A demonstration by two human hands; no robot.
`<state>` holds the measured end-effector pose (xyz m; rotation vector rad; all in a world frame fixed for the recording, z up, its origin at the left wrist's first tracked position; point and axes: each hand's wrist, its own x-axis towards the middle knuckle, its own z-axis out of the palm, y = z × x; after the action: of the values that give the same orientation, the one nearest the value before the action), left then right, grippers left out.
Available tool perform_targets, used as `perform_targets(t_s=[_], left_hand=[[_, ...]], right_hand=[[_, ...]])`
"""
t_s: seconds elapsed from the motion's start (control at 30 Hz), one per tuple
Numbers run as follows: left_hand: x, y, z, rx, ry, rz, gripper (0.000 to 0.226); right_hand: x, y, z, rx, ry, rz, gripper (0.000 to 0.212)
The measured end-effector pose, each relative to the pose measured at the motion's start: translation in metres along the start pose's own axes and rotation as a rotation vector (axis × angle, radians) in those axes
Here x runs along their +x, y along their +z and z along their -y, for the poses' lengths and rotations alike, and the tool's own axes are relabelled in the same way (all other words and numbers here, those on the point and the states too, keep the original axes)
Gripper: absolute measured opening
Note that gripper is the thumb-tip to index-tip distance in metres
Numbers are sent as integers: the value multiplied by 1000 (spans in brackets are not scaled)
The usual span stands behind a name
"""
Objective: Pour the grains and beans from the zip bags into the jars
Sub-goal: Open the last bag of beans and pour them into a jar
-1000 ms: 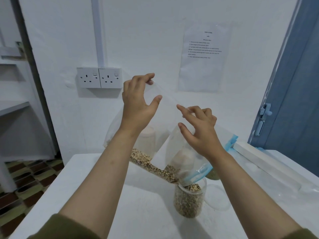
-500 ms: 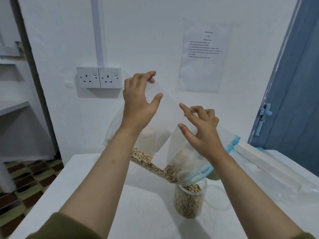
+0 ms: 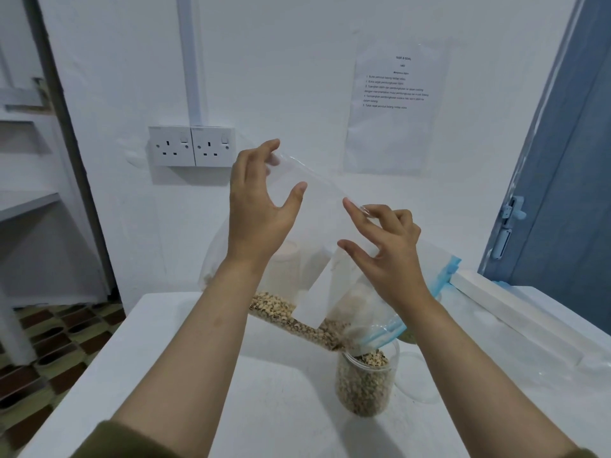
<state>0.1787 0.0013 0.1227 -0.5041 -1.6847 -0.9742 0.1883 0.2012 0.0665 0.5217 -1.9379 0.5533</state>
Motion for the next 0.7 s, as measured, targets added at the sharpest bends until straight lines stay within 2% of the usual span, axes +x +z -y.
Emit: perform_targets(t_s=[0.2,0.4,0.53,0.7], left_hand=[[-36,1,14,219,-52,-68,72],[-107,-3,40,386,-156,-24,74],[-147,-8,49,343,-299,-2,74],[-180,-13,51,267,-330,32,71]], right_hand=[[-2,1,-2,-24,-9,-26,52],[-3,5,-3,-33,-6,-35,53],[-2,7,-2,-39,-21,-46,52],[-2,9,-1,-45,-37,-53,52]])
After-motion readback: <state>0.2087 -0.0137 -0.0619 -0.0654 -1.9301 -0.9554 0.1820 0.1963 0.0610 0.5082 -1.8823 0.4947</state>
